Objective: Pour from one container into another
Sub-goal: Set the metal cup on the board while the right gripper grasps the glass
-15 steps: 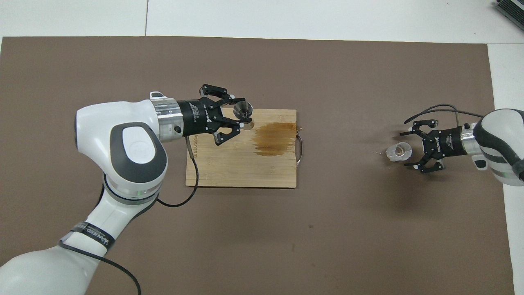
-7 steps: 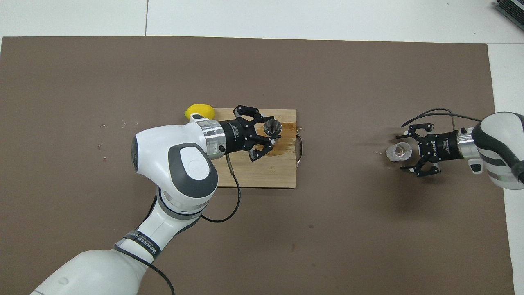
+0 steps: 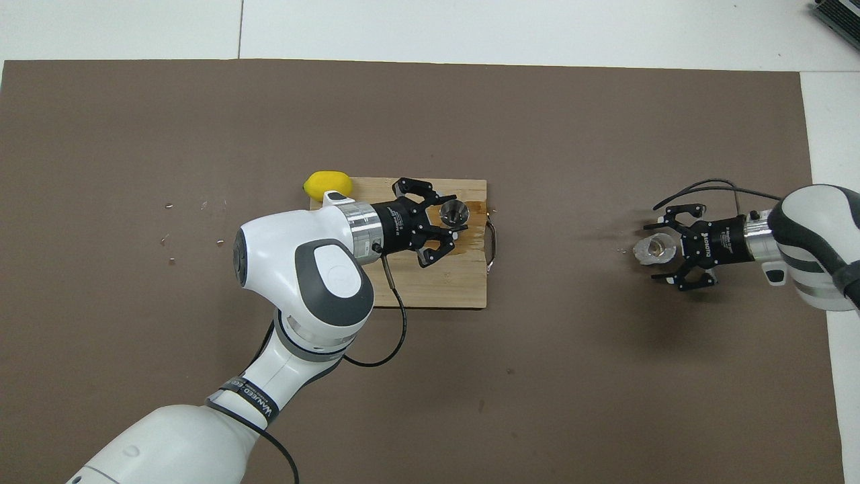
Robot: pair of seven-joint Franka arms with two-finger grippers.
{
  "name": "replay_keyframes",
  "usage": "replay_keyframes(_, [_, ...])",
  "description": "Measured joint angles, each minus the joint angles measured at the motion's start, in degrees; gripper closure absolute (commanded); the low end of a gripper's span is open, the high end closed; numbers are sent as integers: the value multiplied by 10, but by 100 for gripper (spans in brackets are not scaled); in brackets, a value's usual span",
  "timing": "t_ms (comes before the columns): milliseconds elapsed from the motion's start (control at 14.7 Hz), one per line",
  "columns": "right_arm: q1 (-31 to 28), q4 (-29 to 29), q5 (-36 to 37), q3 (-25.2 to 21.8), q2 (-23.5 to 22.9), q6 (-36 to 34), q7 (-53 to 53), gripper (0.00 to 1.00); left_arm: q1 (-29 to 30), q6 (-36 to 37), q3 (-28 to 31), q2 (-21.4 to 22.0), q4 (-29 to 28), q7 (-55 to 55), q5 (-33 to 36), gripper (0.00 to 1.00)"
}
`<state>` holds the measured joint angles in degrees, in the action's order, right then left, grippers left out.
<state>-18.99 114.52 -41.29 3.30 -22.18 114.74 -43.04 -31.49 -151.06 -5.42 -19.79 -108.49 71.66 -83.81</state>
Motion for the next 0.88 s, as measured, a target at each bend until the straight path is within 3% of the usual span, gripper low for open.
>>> replay_keyframes(68, [0,0,0,0,0,0,0,57,0,0,0,-1,0,-4,0,68])
replay_keyframes(136, [0,0,0,0,0,0,0,79,0,0,0,-1,0,-8,-1,1])
replay_keyframes(204, [0,0,0,0,0,0,0,94,0,0,0,-2,0,-10,-1,0])
replay_keyframes(272, [0,0,-1,0,1,0,-3,100,0,0,0,-2,0,-11,-1,0])
replay_keyframes(884, [20,-11,-1,2,40,1,-88,100,-6,34,1,17,5,-11,-1,0])
